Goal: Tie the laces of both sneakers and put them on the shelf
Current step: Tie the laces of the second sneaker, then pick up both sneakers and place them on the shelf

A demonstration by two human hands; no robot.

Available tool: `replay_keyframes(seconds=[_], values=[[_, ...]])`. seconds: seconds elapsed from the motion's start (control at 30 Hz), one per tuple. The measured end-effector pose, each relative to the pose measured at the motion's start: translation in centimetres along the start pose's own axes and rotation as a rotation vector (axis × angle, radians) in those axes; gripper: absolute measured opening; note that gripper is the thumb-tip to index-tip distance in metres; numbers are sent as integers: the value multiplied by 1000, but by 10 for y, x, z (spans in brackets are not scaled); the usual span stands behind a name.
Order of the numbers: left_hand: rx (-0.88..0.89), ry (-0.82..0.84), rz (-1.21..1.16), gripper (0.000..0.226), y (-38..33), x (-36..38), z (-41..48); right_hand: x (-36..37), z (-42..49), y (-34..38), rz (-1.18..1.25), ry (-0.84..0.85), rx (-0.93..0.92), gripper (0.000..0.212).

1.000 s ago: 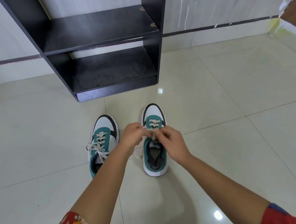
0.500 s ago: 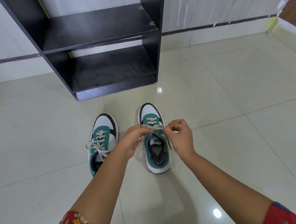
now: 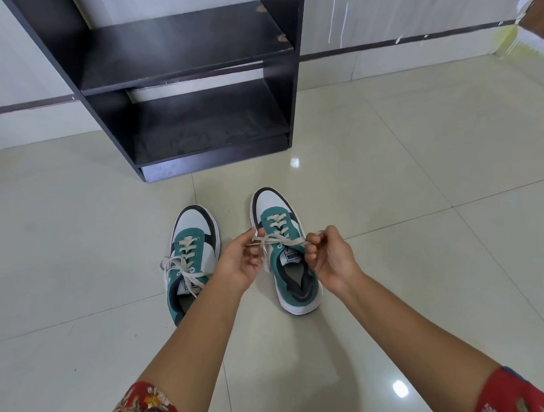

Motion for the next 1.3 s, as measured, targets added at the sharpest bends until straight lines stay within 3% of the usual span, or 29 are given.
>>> replay_keyframes(seconds=[0.3, 0.63, 0.77, 0.87, 0.97, 1.07, 1.2, 1.3], values=[[11, -156, 42, 26, -12, 0, 15, -7, 5, 10, -231, -123, -2, 26], [70, -150, 122, 21, 0, 0, 7, -17, 8, 14, -358, -112, 20, 23], [50, -89, 315, 16, 9, -7, -10, -19, -5, 15, -522, -148, -66, 17], [208, -97, 542, 33, 11, -13, -31, -19, -19, 14, -595, -173, -247, 9], [644, -139, 907, 38, 2, -26, -59, -26, -36, 4, -951, -225, -400, 15], [990, -298, 1274, 31, -4, -45, -83, -32, -52, -17, -1383, -144, -337, 36], [974, -510, 1375, 30, 3, -73, -91, -31, -64, -31, -1764, -145, -385, 59], [874, -598, 1329, 38, 14, -91, -98, -22, -63, -34, -1939, -212, -474, 48]])
Point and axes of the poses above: each hand's wrist, its own z-axis towards the middle knuckle, its own x-axis out of the palm, y = z × x, the point moved 3 cm from there along z, towards the middle knuckle, and after that the axes turned 5 degrees about x, right-handed, at the moved point
